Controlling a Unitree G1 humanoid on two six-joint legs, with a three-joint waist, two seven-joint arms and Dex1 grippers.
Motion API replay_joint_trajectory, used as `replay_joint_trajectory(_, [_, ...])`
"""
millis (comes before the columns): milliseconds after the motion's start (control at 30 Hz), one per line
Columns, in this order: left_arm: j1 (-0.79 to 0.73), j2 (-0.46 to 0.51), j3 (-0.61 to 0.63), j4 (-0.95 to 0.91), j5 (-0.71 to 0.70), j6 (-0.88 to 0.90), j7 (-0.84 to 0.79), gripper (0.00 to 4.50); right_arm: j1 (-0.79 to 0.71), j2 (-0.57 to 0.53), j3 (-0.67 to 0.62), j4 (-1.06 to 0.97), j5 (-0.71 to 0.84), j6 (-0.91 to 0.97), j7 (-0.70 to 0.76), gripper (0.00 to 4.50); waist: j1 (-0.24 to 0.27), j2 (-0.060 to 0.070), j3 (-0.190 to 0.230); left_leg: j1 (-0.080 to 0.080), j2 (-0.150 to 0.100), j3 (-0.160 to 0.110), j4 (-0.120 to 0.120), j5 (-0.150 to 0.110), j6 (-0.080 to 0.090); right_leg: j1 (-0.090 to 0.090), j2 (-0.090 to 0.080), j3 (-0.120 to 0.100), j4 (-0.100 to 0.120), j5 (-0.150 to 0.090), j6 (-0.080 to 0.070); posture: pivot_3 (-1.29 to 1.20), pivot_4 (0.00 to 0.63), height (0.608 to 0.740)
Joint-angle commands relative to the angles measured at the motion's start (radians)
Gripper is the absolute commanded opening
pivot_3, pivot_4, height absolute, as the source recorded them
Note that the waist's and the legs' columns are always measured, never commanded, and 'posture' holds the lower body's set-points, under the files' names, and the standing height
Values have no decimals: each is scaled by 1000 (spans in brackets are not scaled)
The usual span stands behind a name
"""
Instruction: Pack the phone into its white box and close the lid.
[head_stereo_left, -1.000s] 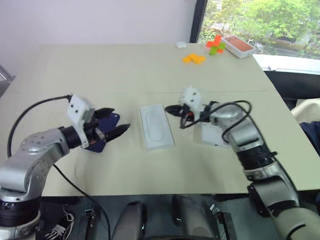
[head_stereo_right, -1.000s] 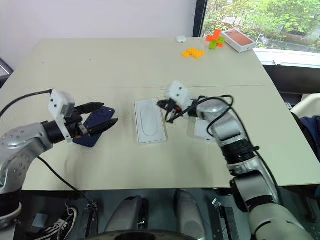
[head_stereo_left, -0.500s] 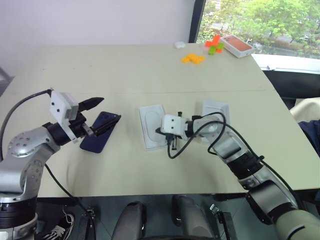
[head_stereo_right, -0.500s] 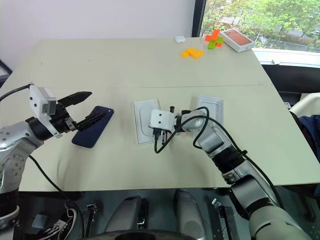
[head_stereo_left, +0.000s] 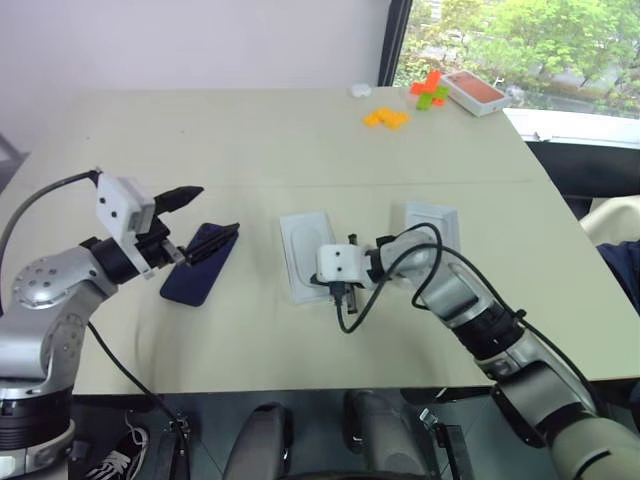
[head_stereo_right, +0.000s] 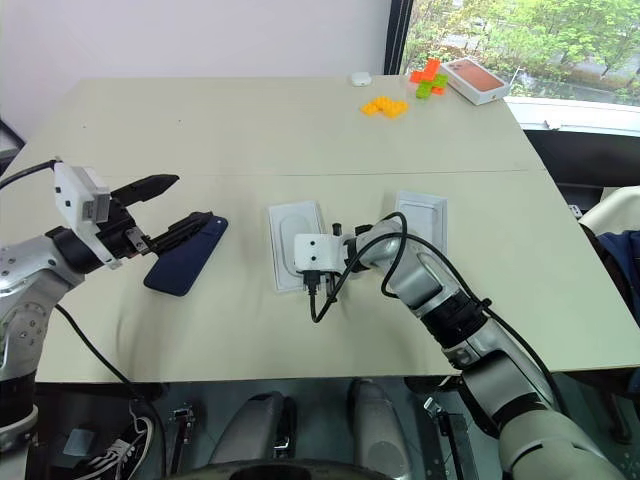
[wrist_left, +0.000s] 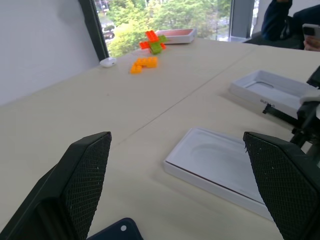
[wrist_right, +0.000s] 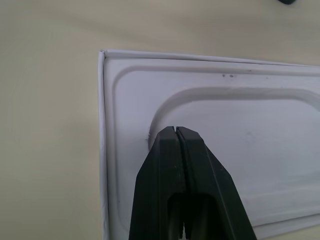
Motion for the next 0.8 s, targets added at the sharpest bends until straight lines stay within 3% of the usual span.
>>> replay_joint_trajectory(33, [-20,8,5,-8,4,-21,9,4485,0,34,-10,4,5,-6,-36,69,-1,0,0,0,0,0,0,0,0,0,0,0,0,0,0,0,150,740])
replay_joint_trajectory(300, [-30,13,-6,12,17,-22,16,4485,-82,181,-72,154,-7,-15,-233,69,-4,0,0,0,1,0,0,0,0,-1,0,0,1,0,0,0,150,740])
replay_joint_trajectory(800, [-25,8,-2,10,17,-25,32,4485,-174,250,-140,319,3,-36,-378,69,-6,0,0,0,0,0,0,0,0,-1,0,0,1,0,0,0,150,740])
